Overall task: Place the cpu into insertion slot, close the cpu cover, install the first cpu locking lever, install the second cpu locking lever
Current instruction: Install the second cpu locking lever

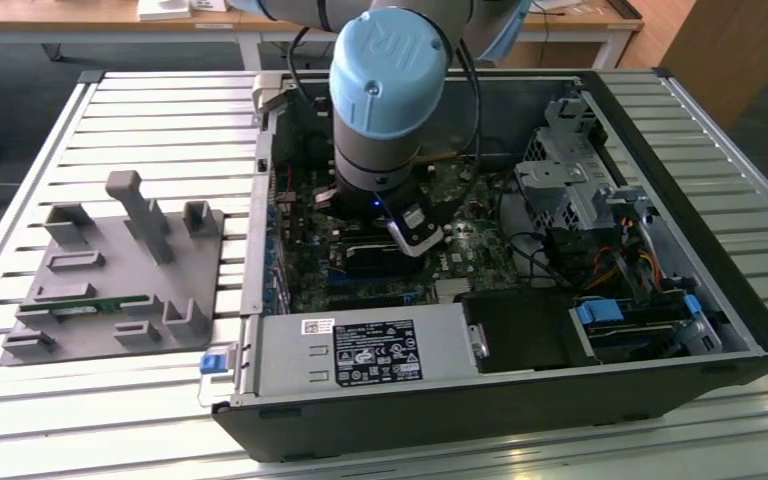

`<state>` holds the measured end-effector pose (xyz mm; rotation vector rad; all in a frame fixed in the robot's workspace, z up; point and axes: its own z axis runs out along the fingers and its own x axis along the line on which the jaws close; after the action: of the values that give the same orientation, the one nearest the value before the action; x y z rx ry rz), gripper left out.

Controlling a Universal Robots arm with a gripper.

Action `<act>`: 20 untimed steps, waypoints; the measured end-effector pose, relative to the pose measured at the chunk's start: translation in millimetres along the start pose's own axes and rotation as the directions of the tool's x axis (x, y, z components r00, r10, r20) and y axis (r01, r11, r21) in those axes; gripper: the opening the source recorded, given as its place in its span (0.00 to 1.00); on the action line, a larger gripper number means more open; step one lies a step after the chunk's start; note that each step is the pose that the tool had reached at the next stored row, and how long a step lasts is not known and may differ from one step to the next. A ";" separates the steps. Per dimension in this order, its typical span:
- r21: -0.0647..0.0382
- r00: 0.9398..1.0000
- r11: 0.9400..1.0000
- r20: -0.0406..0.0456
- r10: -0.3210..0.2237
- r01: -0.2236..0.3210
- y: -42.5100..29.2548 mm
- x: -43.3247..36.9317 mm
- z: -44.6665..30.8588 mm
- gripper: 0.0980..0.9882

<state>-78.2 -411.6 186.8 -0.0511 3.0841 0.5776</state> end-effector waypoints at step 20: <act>-0.004 1.000 1.000 0.003 0.006 -0.006 8.8 1.0 -17.9 0.01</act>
<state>-79.4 -409.9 206.7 -0.0405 3.0818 0.5834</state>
